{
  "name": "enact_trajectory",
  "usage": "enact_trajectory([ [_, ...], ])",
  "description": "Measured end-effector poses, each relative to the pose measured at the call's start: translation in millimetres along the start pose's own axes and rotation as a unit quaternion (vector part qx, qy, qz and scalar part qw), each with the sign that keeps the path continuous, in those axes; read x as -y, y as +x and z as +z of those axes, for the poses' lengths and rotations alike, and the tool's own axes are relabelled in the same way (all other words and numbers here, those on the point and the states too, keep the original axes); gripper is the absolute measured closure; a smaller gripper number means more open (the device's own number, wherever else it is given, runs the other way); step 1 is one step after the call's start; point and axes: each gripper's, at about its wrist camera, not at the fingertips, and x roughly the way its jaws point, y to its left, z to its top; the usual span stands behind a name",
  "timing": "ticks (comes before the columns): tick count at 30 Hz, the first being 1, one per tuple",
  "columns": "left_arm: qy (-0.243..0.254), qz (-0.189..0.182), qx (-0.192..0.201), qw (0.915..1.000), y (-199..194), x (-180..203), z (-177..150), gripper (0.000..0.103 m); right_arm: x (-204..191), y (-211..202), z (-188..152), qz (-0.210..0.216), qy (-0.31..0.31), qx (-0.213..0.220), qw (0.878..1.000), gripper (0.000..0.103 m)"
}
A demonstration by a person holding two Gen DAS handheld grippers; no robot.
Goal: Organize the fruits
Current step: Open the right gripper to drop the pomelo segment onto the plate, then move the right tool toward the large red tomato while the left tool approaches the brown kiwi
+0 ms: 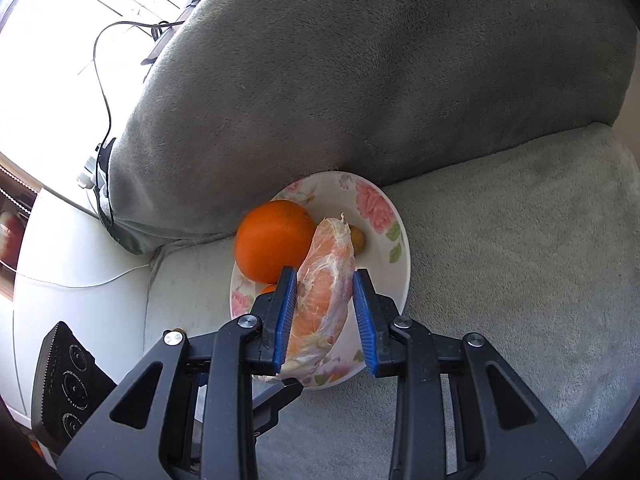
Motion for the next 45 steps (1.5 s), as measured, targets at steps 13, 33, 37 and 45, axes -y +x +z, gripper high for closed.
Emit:
enact_trajectory([
  [13,0.009,0.035,0.023,0.9991,-21,4,4,0.068,-3,-18,3,-0.016,-0.009,0.037,0.999,0.05],
  [33,-0.011,0.028,0.022,0.9993,-45,-4,-5,0.031,-19,-39,-9,-0.061,-0.031,0.074,0.995,0.015],
  [37,-0.015,0.028,0.026,0.9992,-53,-7,-10,0.031,-26,-42,-15,-0.069,-0.045,0.08,0.993,0.015],
  [45,-0.029,0.035,0.035,0.9984,-74,-22,-21,0.031,-49,-47,-27,-0.084,-0.085,0.097,0.988,0.015],
])
